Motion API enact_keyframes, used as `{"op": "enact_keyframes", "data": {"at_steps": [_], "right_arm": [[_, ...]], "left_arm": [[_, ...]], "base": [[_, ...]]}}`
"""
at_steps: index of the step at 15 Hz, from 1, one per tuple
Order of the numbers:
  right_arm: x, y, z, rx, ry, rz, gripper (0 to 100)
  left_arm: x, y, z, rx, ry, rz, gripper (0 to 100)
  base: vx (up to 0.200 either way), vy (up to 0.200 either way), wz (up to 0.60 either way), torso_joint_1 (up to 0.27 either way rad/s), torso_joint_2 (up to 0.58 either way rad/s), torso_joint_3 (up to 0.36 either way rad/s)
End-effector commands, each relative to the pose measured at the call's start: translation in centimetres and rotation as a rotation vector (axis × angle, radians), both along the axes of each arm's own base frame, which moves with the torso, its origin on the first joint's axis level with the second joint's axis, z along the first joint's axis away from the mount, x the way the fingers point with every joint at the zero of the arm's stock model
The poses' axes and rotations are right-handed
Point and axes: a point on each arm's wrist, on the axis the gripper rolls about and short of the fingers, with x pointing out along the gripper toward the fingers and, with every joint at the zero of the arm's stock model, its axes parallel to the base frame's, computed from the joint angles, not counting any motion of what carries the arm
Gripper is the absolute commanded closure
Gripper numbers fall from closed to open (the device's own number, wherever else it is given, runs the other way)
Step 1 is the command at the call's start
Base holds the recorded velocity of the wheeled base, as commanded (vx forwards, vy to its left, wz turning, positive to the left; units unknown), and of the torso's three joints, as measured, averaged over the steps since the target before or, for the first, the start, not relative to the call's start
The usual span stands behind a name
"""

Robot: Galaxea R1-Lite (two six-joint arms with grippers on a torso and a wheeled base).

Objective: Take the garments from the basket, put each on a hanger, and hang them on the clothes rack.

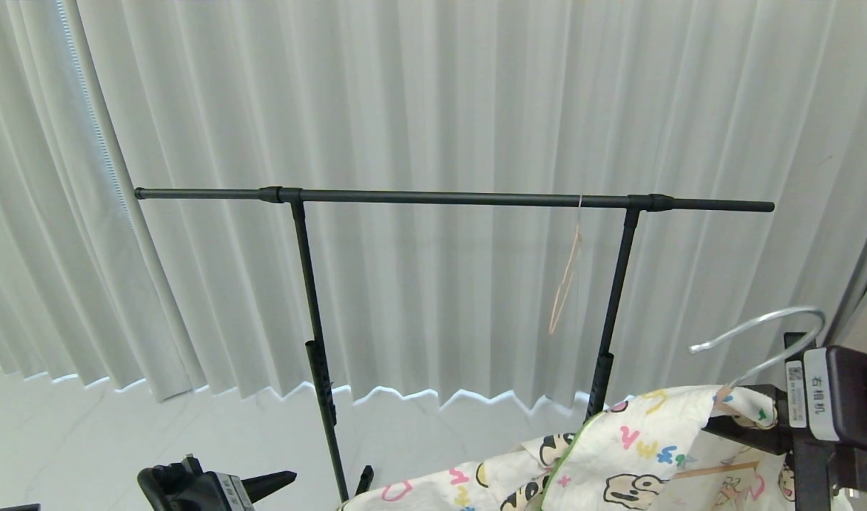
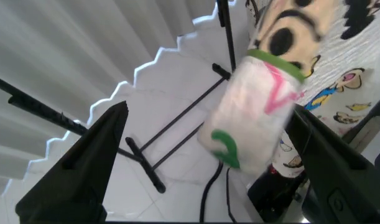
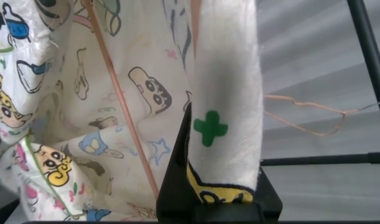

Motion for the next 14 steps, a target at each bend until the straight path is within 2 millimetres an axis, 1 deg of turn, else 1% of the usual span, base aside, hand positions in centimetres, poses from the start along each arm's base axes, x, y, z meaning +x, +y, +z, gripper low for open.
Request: {"op": "enact_keyframes", "data": {"at_steps": [1, 2, 5, 8, 9, 11, 12, 14], "right_arm": [[-0.1, 0.2, 0.0, 0.002, 0.002, 0.013, 100], [-0.1, 0.2, 0.0, 0.002, 0.002, 0.013, 100], [-0.3, 0.0, 0.0, 0.003, -0.003, 0.007, 100], [0.0, -0.6, 0.1, -0.002, -0.014, -0.053, 100], [0.2, -1.2, 0.2, 0.0, -0.02, -0.101, 100], [0.7, -1.8, 0.3, 0.001, -0.023, -0.151, 100], [0.8, -2.0, 0.3, 0.002, -0.024, -0.165, 100], [1.0, -1.9, 0.3, 0.0, -0.022, -0.173, 100]], "left_arm": [[0.0, 0.0, 0.0, 0.001, 0.001, 0.001, 0], [0.0, 0.0, 0.0, 0.001, -0.001, 0.0, 100], [0.1, 0.1, 0.0, 0.005, -0.003, 0.017, 100], [0.2, 1.1, 0.4, -0.024, -0.03, 0.075, 100], [0.3, 2.2, 0.4, -0.042, -0.047, 0.148, 100], [0.1, 3.7, 0.1, -0.049, -0.061, 0.244, 100], [0.0, 4.1, 0.1, -0.051, -0.072, 0.268, 100], [0.2, 4.0, 0.6, -0.055, -0.091, 0.264, 100]], "base": [[0.0, 0.0, 0.0, 0.0, 0.0, 0.0], [0.0, 0.0, 0.0, 0.0, 0.0, 0.0], [0.0, 0.0, 0.0, 0.0, 0.0, 0.0], [0.0, 0.0, 0.0, 0.0, 0.0, 0.0], [0.0, 0.0, 0.0, 0.0, 0.0, 0.0], [0.0, 0.0, 0.0, 0.0, 0.0, 0.0], [0.0, 0.0, 0.0, 0.0, 0.0, 0.0], [0.0, 0.0, 0.0, 0.0, 0.0, 0.0]]}}
